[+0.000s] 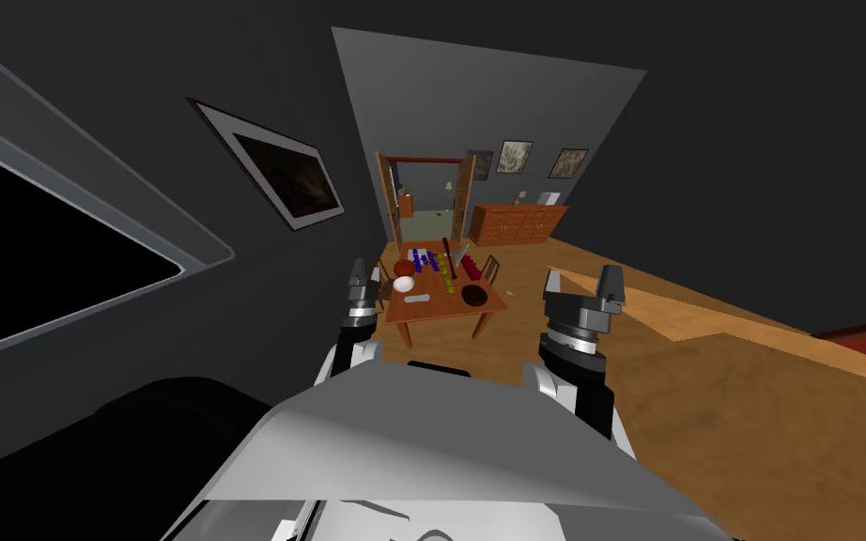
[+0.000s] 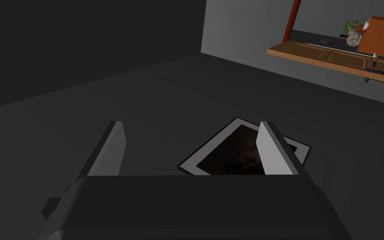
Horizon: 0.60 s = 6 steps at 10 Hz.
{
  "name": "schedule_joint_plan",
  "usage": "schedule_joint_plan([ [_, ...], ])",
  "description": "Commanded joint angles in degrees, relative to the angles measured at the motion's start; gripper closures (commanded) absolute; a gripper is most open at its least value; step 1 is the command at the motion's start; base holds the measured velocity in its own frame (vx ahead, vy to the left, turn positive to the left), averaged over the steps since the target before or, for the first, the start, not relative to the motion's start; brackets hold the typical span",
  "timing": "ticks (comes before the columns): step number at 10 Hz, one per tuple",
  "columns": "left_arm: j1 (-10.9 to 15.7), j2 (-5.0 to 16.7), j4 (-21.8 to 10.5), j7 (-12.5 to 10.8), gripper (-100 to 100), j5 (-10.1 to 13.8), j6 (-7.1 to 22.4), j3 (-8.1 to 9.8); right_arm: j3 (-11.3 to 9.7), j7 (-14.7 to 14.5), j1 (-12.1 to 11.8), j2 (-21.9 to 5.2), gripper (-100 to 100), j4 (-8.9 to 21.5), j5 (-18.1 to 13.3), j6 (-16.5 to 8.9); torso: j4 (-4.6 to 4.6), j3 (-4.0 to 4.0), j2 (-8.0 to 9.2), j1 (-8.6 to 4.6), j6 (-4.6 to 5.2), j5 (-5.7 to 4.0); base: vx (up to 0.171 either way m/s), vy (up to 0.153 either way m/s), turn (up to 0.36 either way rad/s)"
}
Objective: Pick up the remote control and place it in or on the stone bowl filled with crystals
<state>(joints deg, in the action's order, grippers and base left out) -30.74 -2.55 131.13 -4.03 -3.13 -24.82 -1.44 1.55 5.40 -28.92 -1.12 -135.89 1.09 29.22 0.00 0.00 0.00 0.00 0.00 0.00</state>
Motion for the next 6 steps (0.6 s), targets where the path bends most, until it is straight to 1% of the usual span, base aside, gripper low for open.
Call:
schedule_joint_plan([
  [1, 0.2, 2.4, -0.6, -0.1, -100, 0.3, 0.8, 0.56, 0.0, 0.0, 0.0, 0.0, 0, 0.0, 0.0, 0.0, 0.00, 0.00, 0.00, 0.00, 0.00, 0.00, -0.017, -0.008, -0.077],
  [3, 0.6, 6.0, -1.9, -0.3, -100, 1.1, 2.7, 1.87, 0.0, 0.0, 0.0, 0.0, 0, 0.0, 0.0, 0.0, 0.02, 0.06, 0.11, -0.01, 0.02, 0.00, -0.040, -0.010, -0.136],
  [4, 1.0, 7.6, -2.9, -0.4, -100, 1.6, 4.0, 2.78, 0.0, 0.0, 0.0, 0.0, 0, 0.0, 0.0, 0.0, 0.03, 0.09, 0.16, 0.00, 0.02, 0.00, -0.054, -0.015, -0.184],
  [6, 1.8, 10.5, -5.1, -0.7, -100, 2.9, 7.0, 5.08, 0.0, 0.0, 0.0, 0.0, 0, 0.0, 0.0, 0.0, 0.06, 0.16, 0.29, -0.06, 0.02, -0.01, -0.086, -0.028, -0.205],
])
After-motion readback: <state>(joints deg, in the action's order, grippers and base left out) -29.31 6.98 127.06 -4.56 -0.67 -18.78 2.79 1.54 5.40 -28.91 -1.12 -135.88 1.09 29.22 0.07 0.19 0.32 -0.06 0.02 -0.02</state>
